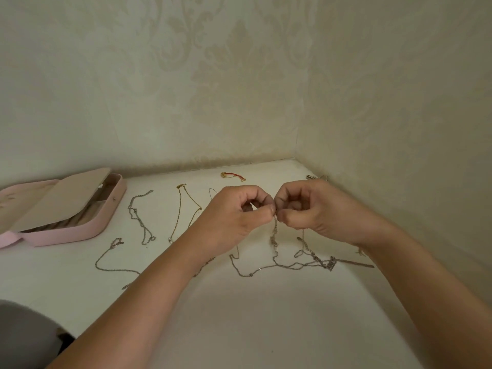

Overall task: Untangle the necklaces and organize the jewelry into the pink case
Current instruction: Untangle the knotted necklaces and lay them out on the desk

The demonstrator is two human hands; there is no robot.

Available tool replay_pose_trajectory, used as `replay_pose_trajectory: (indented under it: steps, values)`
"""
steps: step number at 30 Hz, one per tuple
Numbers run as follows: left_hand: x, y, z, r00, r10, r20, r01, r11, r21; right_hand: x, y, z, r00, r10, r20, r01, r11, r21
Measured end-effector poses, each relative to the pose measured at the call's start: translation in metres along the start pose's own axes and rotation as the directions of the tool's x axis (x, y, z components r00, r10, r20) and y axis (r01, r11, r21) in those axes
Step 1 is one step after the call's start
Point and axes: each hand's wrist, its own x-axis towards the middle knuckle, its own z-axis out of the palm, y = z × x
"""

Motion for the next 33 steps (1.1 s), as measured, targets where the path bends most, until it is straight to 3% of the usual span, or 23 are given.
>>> replay_pose_trajectory:
  steps: [6,11,17,21,24,27,33]
  values:
    - [0.001,0.001,0.000,1.000,-0.010,-0.004,0.010,0.999,-0.037,0.006,0.002,0.009,0.974,-0.138,-0.182,0.137,0.990,-0.019]
    - [0.002,0.001,0.000,0.995,0.051,-0.083,-0.053,0.998,-0.027,0.006,0.002,0.013,0.950,-0.157,-0.269,0.163,0.987,-0.002]
    - [0.000,0.003,0.003,1.000,-0.001,-0.030,0.000,1.000,-0.025,0.000,-0.010,0.015,0.907,-0.235,-0.349,0.106,0.930,-0.351]
    - [0.000,0.006,0.003,1.000,-0.007,-0.023,0.006,0.999,-0.033,0.002,-0.013,0.018,0.903,-0.245,-0.353,0.055,0.881,-0.470]
    - [0.001,0.005,0.002,0.999,-0.009,-0.035,0.009,1.000,-0.015,0.000,-0.018,0.017,0.949,-0.047,-0.312,-0.031,0.970,-0.241]
    - [0.002,0.001,0.001,1.000,-0.020,-0.023,0.020,1.000,-0.005,-0.001,-0.019,0.012,0.974,0.135,-0.183,-0.130,0.991,0.039]
    - [0.003,-0.001,0.000,0.999,0.005,-0.032,-0.006,1.000,-0.031,0.001,-0.012,0.007,0.977,0.212,0.009,-0.202,0.915,0.350]
